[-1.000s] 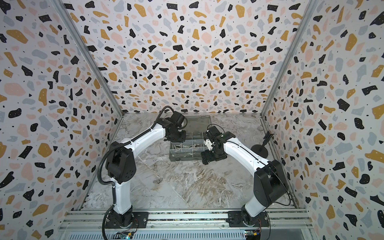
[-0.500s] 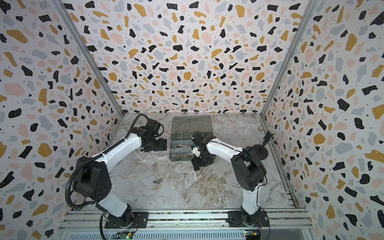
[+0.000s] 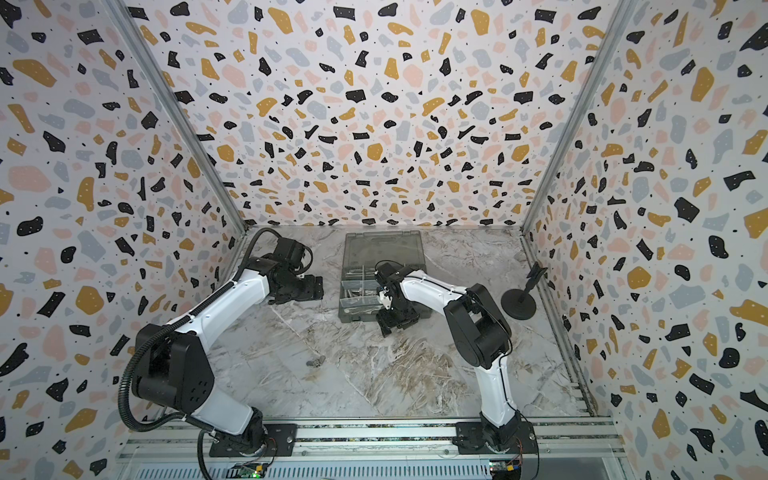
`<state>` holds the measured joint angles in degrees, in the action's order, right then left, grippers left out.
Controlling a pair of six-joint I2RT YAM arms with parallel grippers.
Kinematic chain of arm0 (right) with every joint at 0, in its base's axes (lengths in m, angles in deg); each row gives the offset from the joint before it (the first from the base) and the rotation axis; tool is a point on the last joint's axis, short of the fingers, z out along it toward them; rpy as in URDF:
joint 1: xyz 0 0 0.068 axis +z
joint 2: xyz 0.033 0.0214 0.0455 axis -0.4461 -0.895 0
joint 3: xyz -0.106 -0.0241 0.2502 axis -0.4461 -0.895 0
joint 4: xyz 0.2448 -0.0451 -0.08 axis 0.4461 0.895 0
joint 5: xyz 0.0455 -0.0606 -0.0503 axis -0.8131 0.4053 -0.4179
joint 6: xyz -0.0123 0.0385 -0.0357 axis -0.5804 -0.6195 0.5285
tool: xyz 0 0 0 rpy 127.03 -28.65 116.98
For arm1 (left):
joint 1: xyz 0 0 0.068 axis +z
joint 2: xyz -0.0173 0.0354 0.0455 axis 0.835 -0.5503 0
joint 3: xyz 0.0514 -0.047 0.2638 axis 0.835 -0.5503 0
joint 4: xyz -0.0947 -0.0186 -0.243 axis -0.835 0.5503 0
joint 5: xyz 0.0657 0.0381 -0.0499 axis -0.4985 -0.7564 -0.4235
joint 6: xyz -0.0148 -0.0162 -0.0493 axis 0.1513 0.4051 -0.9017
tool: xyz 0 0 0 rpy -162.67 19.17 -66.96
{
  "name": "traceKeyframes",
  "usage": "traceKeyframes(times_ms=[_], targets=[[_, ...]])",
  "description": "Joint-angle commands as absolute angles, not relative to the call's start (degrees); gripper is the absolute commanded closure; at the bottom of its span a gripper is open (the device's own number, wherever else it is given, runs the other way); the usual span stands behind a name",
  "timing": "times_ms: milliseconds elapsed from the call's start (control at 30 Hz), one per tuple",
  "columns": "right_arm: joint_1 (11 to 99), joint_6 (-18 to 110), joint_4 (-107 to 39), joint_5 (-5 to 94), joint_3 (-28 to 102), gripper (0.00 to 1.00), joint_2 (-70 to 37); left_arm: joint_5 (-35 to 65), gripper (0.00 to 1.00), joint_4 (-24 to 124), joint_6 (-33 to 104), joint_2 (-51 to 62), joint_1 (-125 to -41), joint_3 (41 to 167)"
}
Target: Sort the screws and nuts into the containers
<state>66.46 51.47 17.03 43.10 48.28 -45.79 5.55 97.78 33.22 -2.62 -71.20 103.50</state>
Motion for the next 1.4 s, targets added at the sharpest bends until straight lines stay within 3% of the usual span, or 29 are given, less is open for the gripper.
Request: traceKeyframes(times_ms=[0, 500, 1367], targets=[[67.0, 49.8, 14.6, 46.1, 50.7, 0.39, -48.4, 6.7, 0.08, 97.5, 35.2, -1.9, -70.0, 103.1], [68.4, 46.9, 14.4, 52.2, 52.5, 0.42, -51.0, 10.2, 0.09, 96.6, 35.5, -2.7, -68.6, 102.2], [68.3, 59.9, 6.1, 55.3, 54.2, 0.32, -51.4, 10.2, 0.10, 97.1, 35.3, -2.3, -68.4, 102.6]])
